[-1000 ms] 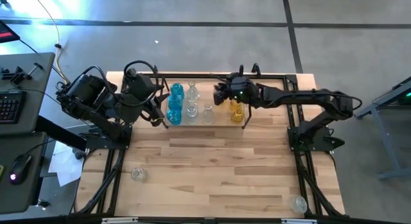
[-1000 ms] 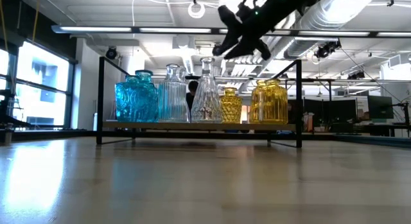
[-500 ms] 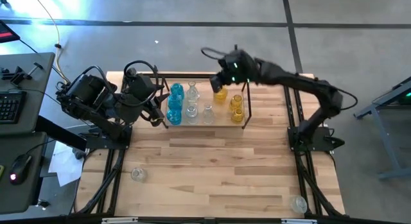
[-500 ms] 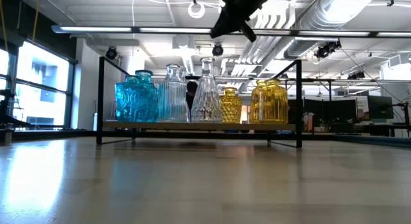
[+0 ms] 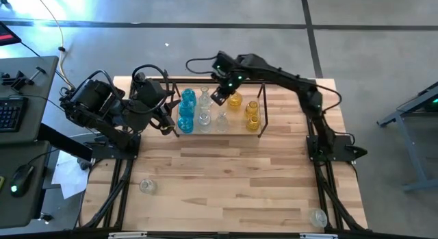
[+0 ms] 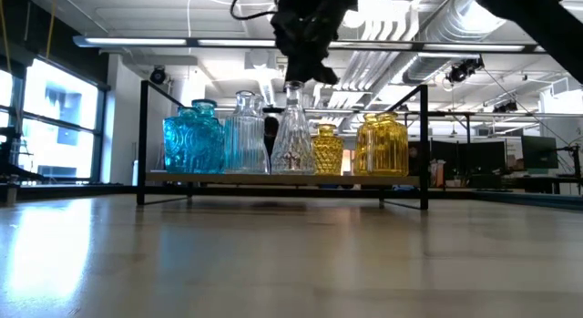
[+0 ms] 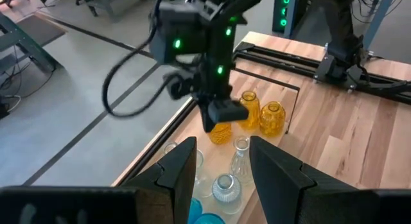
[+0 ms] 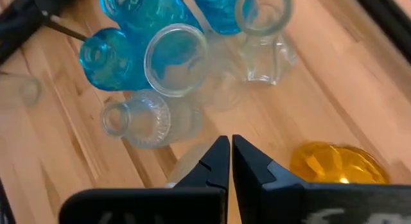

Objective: Sort vases onto shelf
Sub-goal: Put the yellow vase on the shelf aligned with the other yellow vases

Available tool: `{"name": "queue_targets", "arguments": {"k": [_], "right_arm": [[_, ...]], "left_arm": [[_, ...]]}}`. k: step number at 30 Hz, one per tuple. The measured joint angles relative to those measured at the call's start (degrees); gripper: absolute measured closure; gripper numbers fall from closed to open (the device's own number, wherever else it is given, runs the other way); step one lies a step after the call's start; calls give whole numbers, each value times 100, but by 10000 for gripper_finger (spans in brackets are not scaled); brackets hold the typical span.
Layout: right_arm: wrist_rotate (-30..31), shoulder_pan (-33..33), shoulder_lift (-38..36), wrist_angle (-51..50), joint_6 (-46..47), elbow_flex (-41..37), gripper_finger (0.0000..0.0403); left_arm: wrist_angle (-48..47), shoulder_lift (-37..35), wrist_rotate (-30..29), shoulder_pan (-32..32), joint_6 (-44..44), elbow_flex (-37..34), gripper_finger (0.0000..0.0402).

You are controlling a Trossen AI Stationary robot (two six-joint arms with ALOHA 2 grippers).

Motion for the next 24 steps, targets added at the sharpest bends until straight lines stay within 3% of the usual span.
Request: {"name": "queue_targets", "arguments": {"k": [8, 24], "right_arm": [[84, -14, 688, -598, -189, 303, 403], [682, -309, 718, -515, -368, 292, 403]], "left_arm": [[0, 0, -2, 0, 1, 0, 266], [0, 0, -2, 0, -1, 0, 266]]}}
